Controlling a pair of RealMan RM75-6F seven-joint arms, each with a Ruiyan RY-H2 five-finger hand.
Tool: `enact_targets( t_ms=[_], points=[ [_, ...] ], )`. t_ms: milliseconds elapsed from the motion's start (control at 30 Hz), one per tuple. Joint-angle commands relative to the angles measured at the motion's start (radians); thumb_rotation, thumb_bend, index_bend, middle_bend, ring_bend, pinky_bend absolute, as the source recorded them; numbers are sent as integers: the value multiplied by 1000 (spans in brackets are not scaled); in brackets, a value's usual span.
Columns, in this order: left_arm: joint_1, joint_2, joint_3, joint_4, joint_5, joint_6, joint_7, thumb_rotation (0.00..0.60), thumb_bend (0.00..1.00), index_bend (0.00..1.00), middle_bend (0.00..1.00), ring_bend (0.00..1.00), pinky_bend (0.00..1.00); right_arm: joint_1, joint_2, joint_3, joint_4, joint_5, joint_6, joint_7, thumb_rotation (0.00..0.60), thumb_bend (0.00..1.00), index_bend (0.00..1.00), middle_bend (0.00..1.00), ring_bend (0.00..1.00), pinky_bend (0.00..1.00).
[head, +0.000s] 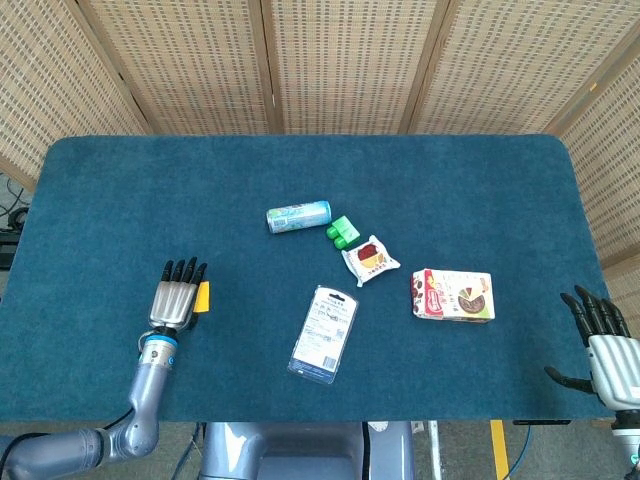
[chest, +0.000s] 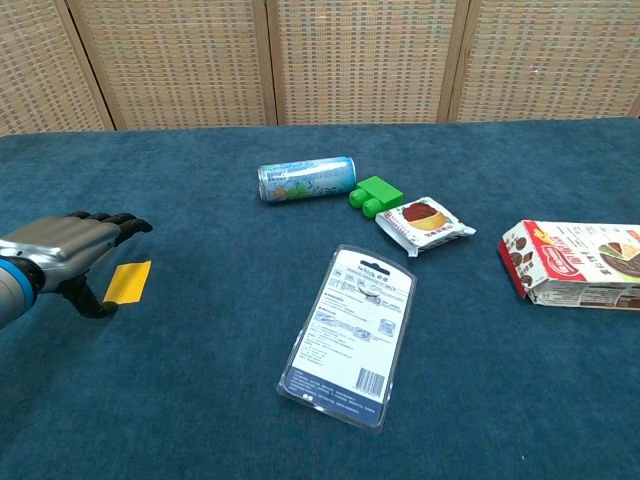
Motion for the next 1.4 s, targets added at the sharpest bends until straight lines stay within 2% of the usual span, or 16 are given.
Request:
enact_targets(
  t_ms=[33, 233, 433, 667, 1200, 1400],
  points=[
    [-3, -2, 3, 5, -5, -1, -1, 600, 332, 0, 0, 0, 0, 0, 0, 0, 0, 1, 0, 0, 600, 53, 0, 0, 0, 0],
    [-14, -13, 7, 23, -13, -1, -1, 600, 334, 0, 0, 0, 0, 1, 0, 0, -2, -1, 0, -3, 600, 53, 0, 0, 0, 0],
    [-28, -29, 8, 56, -4, 4, 1, 600, 405, 0, 0, 0, 0, 0, -2, -1, -2, -3, 1, -7, 600, 53, 0, 0, 0, 0],
    [-35, -34, 2, 72, 11, 21, -9, 600, 422, 0, 0, 0, 0, 1, 0, 0, -4, 0, 0, -8, 600, 53, 0, 0, 0, 0],
    [-30, -12, -6, 69, 21, 39, -39, 600, 439, 0, 0, 0, 0, 0, -1, -1, -5, 2, -1, -12, 600, 53, 0, 0, 0, 0],
    [-18, 13, 3, 15, 18, 21, -67, 600, 432, 0, 0, 0, 0, 0, -2, -1, -4, 3, -1, -13, 600, 53, 0, 0, 0, 0]
  ],
)
